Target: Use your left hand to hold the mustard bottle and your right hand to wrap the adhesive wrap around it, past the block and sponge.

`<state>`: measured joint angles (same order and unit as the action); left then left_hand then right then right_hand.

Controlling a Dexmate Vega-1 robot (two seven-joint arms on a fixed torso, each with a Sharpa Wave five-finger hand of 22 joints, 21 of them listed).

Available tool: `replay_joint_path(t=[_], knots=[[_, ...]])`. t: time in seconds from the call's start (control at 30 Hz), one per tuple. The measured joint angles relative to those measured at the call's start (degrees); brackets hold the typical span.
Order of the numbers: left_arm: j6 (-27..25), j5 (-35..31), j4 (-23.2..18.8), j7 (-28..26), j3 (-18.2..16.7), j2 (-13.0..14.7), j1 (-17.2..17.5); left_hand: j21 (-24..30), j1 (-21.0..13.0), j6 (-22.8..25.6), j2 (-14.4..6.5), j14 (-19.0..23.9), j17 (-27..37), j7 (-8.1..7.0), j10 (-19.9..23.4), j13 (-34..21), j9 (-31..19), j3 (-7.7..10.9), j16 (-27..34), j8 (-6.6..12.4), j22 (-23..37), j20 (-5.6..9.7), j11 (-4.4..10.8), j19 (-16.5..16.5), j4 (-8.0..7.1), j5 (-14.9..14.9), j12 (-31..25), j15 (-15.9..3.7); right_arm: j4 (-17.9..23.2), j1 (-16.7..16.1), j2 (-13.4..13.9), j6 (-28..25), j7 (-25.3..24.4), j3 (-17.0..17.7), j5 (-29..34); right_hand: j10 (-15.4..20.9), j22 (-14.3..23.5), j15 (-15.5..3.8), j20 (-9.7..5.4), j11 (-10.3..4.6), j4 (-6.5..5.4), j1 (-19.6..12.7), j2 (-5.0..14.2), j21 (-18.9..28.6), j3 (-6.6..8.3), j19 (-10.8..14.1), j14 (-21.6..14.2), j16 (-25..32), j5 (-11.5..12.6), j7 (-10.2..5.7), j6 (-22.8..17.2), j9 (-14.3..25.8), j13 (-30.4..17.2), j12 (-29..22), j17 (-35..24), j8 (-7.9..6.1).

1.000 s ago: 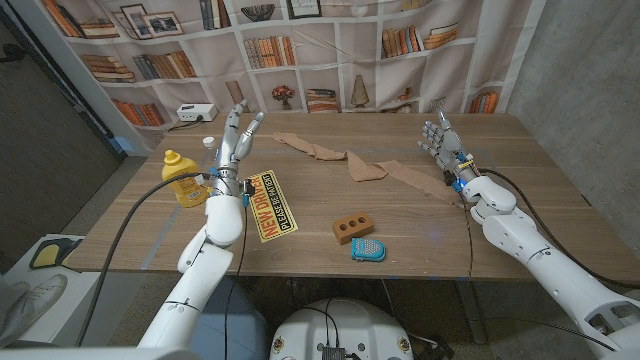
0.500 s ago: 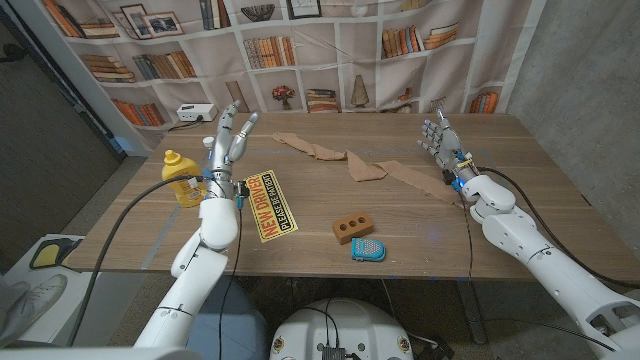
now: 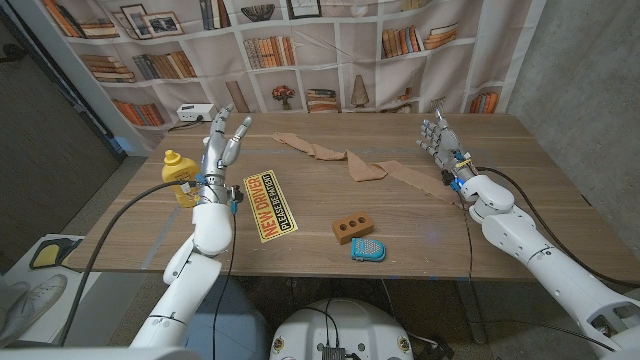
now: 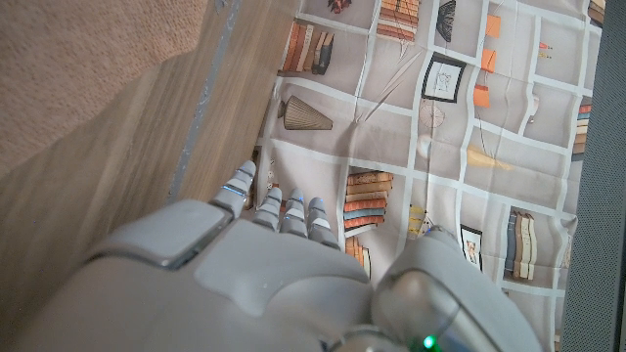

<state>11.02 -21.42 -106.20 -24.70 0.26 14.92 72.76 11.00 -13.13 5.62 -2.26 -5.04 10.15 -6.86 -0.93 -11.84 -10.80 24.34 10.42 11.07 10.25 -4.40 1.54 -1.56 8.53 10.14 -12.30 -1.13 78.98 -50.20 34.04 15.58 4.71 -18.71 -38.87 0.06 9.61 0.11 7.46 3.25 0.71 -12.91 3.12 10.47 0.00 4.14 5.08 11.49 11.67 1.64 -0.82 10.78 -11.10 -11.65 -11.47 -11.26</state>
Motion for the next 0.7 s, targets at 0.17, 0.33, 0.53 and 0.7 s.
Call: replay_joint_path(t=[0.17,0.33,0.53,0.7], knots=[[0.07,-0.07,-0.56,-0.46,-0.38,0.24,0.72,0.00,0.00,0.00,0.00,0.00,0.00,0.00,0.00,0.00,0.00,0.00,0.00,0.00,0.00,0.00,0.00,0.00,0.00,0.00,0.00,0.00,0.09,0.00,0.07,0.00,-0.08,-0.12,0.27,0.00,0.00,0.00,0.00,0.00,0.00,0.00,0.00,0.00,0.00,0.00,0.00,0.00,0.00,0.00,0.00,0.00,0.00,0.00,0.00,0.00],[0.07,-0.26,-1.25,-0.89,-0.89,0.48,1.48,0.00,0.00,0.12,0.00,0.00,0.00,-0.11,0.00,0.00,0.00,0.00,0.00,0.00,0.00,0.00,0.00,0.01,0.00,0.00,0.00,0.00,0.19,0.00,0.17,-0.14,-0.23,-0.17,0.37,0.00,0.00,0.00,0.00,0.00,0.00,0.00,0.00,0.00,0.00,0.00,0.00,0.00,0.00,0.00,0.00,0.00,0.00,0.00,0.00,0.00],[-0.23,-0.51,-1.92,-1.31,-1.28,0.72,2.07,0.00,0.00,0.12,0.00,0.01,0.00,-0.11,0.00,0.00,0.00,0.00,0.00,0.00,0.00,0.00,0.00,0.01,0.00,0.00,0.00,0.00,0.20,0.03,0.20,-0.21,-0.28,-0.23,0.50,0.00,0.00,0.00,0.00,0.00,0.00,0.00,0.00,0.00,0.00,0.00,0.00,0.00,0.00,0.00,0.00,0.00,0.00,0.00,0.00,0.00],[-1.03,-0.69,-2.38,-1.54,-1.72,0.84,2.56,0.03,-0.24,0.12,-0.24,0.01,0.00,-0.11,0.00,0.00,0.00,0.00,0.00,0.00,0.00,0.00,0.00,0.01,0.00,0.00,0.00,0.00,0.20,0.04,0.25,-0.22,-0.36,-0.26,0.61,0.00,0.00,0.00,0.00,0.00,0.00,0.00,0.00,0.00,0.00,0.00,0.00,0.00,0.00,0.00,0.00,0.00,0.00,0.00,0.00,0.00]])
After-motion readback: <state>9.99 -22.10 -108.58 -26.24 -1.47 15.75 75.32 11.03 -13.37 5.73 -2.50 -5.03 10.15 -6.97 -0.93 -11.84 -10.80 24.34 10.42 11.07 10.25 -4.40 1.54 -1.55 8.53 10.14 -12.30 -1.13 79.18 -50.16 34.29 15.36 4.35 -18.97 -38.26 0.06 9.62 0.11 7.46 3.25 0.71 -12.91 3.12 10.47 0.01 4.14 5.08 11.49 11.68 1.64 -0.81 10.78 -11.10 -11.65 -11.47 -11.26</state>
